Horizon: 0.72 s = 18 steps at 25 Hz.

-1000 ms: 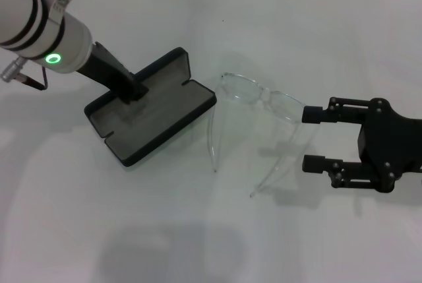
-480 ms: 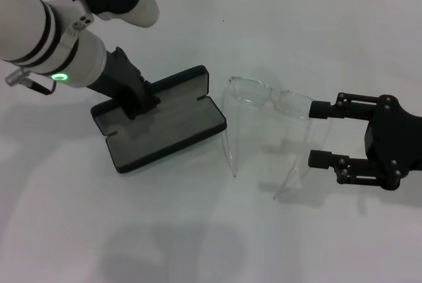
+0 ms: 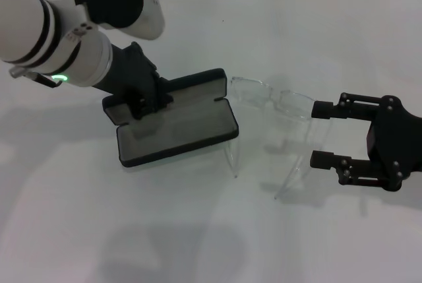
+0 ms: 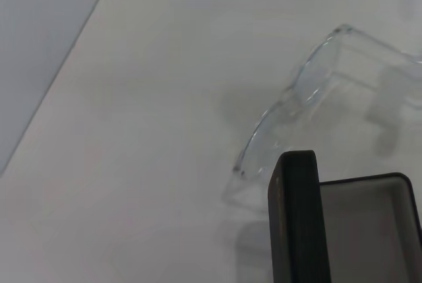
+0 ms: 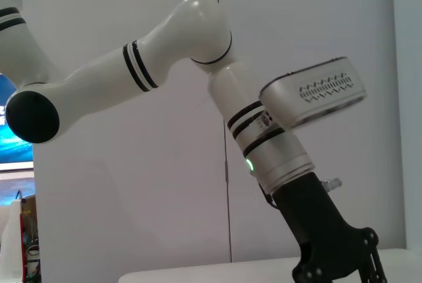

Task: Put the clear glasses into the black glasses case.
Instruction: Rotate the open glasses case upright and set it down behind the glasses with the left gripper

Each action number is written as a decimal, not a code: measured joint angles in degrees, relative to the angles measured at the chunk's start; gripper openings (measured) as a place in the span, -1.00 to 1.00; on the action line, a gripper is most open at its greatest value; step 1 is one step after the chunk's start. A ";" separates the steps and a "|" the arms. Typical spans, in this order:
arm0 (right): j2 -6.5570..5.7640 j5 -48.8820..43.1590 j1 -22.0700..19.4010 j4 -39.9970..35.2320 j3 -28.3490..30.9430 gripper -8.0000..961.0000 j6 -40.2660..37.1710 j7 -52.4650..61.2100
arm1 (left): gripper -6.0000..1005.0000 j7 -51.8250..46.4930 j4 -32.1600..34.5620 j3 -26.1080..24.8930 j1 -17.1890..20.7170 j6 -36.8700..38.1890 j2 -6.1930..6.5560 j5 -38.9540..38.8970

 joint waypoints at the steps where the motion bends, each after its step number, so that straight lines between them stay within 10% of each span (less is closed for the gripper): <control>1: 0.00 -0.01 -0.03 0.00 0.01 0.41 -0.01 -0.03 | -0.60 1.53 0.28 0.19 0.31 -0.03 0.00 -0.35; 18: 0.00 -0.02 -0.86 0.52 1.90 0.41 -0.80 -1.40 | -0.60 12.22 3.36 1.10 3.07 0.20 -0.02 -3.01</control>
